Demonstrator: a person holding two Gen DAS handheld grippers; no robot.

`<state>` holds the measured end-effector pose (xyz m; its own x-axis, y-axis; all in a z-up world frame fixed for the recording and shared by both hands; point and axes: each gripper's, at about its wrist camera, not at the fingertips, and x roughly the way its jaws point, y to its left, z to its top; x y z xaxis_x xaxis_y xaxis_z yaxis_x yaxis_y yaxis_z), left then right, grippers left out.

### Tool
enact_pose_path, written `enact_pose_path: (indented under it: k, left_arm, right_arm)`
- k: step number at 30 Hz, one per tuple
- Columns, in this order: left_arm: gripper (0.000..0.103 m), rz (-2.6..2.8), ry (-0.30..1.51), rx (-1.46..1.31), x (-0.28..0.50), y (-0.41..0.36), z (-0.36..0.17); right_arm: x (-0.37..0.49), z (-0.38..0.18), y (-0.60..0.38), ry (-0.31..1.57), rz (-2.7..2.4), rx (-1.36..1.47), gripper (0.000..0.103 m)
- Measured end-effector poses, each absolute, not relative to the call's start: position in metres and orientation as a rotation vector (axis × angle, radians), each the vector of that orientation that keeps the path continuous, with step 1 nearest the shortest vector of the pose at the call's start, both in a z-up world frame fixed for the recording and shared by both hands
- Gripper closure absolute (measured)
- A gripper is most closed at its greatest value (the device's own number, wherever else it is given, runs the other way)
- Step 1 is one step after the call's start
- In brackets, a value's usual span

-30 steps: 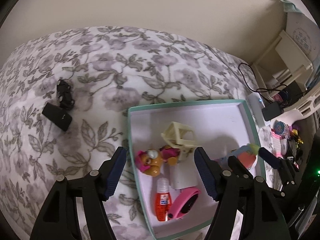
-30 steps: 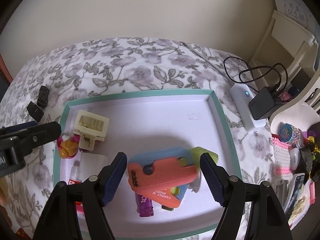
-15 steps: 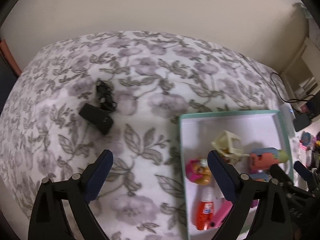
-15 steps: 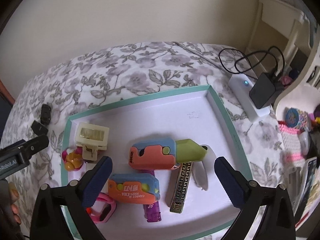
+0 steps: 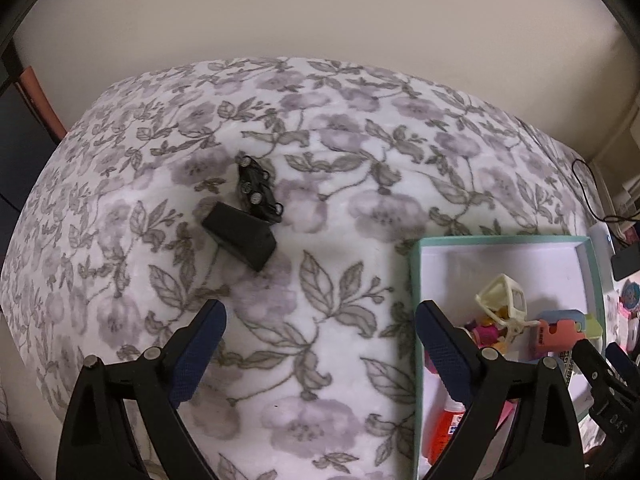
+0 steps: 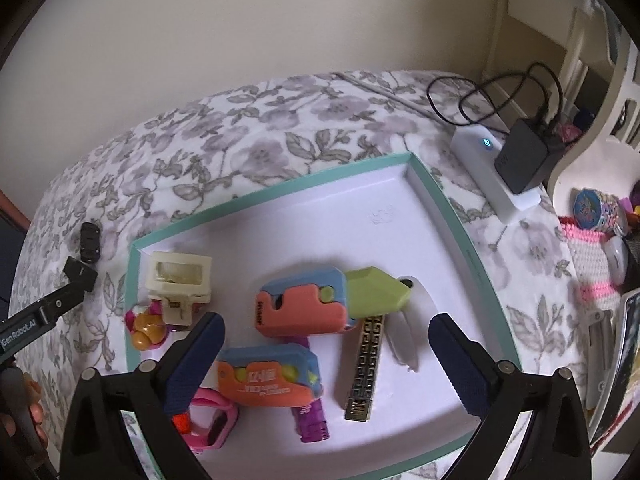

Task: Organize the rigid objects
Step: 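Move both tools back toward the black charger and black toy car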

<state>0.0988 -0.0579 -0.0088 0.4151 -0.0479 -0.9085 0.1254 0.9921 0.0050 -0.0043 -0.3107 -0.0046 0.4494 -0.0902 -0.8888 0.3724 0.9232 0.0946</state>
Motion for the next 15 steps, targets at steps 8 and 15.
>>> enact_pose_path:
  k: [8, 15]
  left_arm:
    - [0.008, -0.049, 1.161, 0.031, 0.107, -0.027, -0.005]
    - [0.008, 0.008, 1.157, -0.032, 0.115, 0.004, -0.001]
  right_arm:
    - [0.008, -0.002, -0.282, 1.069, -0.215, 0.33, 0.0]
    - [0.013, 0.005, -0.263, 1.042, -0.18, 0.305, 0.0]
